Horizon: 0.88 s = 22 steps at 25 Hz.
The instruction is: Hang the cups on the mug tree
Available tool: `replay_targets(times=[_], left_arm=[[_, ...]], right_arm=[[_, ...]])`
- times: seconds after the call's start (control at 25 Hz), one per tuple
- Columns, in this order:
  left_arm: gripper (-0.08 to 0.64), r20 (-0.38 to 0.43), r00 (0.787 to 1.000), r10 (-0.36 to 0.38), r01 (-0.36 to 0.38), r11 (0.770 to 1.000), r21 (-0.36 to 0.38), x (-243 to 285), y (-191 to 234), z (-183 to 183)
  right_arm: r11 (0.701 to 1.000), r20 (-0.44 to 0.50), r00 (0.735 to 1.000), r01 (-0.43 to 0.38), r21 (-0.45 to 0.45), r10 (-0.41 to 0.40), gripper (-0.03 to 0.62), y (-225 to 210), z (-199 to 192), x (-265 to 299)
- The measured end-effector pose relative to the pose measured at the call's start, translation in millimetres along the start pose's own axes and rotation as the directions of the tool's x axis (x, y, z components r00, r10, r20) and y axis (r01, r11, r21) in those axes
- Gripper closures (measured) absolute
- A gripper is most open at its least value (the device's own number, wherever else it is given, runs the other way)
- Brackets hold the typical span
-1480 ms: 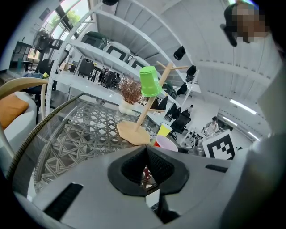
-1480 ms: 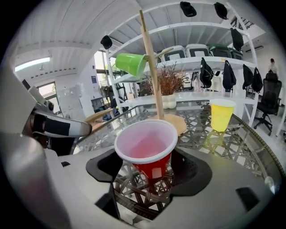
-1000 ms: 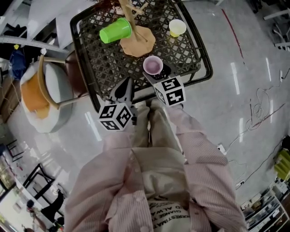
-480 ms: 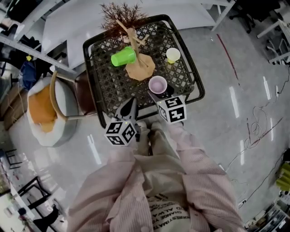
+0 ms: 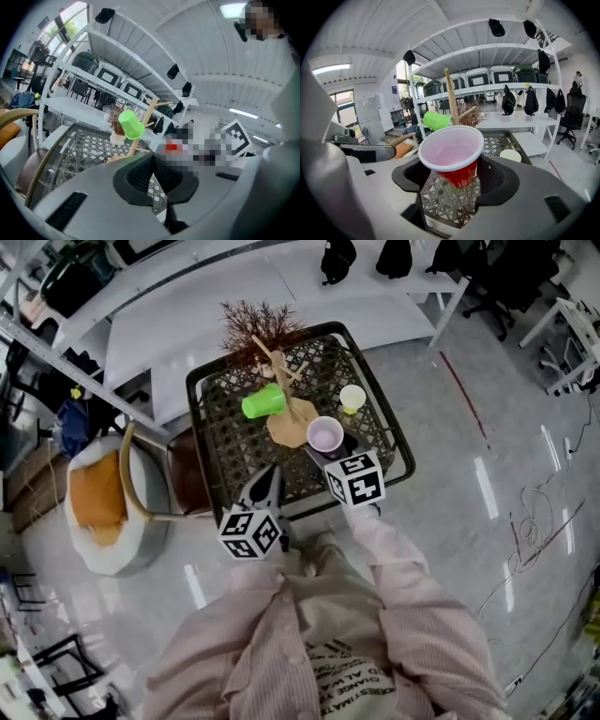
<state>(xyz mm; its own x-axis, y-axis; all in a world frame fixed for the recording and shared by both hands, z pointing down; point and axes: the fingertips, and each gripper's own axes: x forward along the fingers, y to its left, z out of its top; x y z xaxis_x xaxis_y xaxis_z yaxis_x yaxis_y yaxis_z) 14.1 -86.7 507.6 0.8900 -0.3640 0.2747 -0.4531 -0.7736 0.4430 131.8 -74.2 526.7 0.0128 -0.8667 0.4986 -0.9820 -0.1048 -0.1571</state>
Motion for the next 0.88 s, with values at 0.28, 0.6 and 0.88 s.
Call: replay_targets(times=[0.28,0.6,0.88], left_arm=[[0.561,0.015,0.998,-0.064,0.063,0.997,0.034,1.3,-1.4,25.2],[0.561,-0.017,0.984,-0.179,0.180,0.981,0.070,1.3,7.0,49.2],[0.561,-0.046,0.960,-0.277,0.280,0.956,0.086,4.2,8.8,59.6]], right_arm=[[0.999,0.029,0.999,0.027,0.017,-0.028,0.293,2.2,30.0,-6.2],[0.995,0.017,0.995,0.101,0.021,-0.101,0.293,9.2,59.6,-1.4],[0.980,-0.013,0.980,0.197,-0.015,-0.198,0.293,6.5,77.0,0.0]])
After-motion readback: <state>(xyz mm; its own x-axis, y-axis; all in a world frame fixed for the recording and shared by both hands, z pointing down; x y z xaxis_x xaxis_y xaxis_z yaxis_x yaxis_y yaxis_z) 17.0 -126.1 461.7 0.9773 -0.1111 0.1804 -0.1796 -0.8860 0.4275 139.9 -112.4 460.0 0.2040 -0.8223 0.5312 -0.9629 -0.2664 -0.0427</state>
